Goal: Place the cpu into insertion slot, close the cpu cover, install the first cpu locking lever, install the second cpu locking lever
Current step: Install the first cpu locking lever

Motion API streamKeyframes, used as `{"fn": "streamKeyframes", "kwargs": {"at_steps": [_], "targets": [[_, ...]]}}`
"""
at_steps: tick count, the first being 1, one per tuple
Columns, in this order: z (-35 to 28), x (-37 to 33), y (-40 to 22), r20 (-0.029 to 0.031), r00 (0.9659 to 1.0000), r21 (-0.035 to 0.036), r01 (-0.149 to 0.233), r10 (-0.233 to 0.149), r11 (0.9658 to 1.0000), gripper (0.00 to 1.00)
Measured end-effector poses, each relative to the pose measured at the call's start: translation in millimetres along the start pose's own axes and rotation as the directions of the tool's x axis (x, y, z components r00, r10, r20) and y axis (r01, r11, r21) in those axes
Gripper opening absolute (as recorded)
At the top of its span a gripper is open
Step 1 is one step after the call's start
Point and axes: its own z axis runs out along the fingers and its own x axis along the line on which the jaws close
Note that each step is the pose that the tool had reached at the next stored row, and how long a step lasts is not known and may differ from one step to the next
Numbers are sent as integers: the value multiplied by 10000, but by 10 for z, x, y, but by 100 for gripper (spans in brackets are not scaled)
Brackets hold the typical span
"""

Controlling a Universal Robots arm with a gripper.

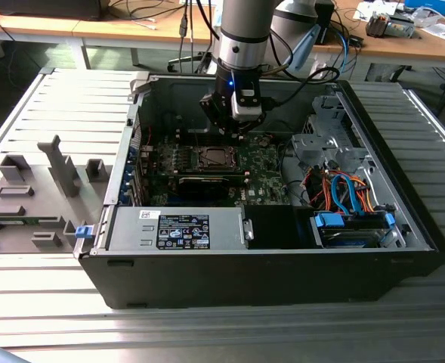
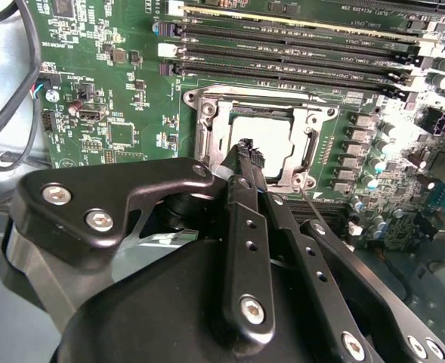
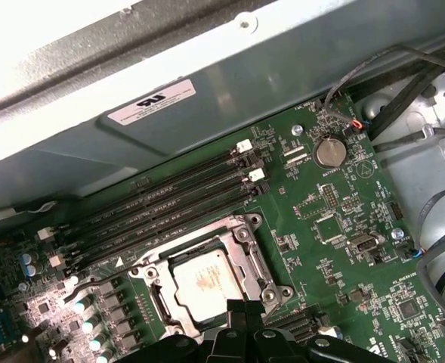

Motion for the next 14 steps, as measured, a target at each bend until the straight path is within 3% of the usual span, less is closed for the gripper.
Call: {"fn": "streamKeyframes", "kwargs": {"at_steps": [14], "targets": [[0,0,0,6,9998,3,182,-182,9998,11]]}}
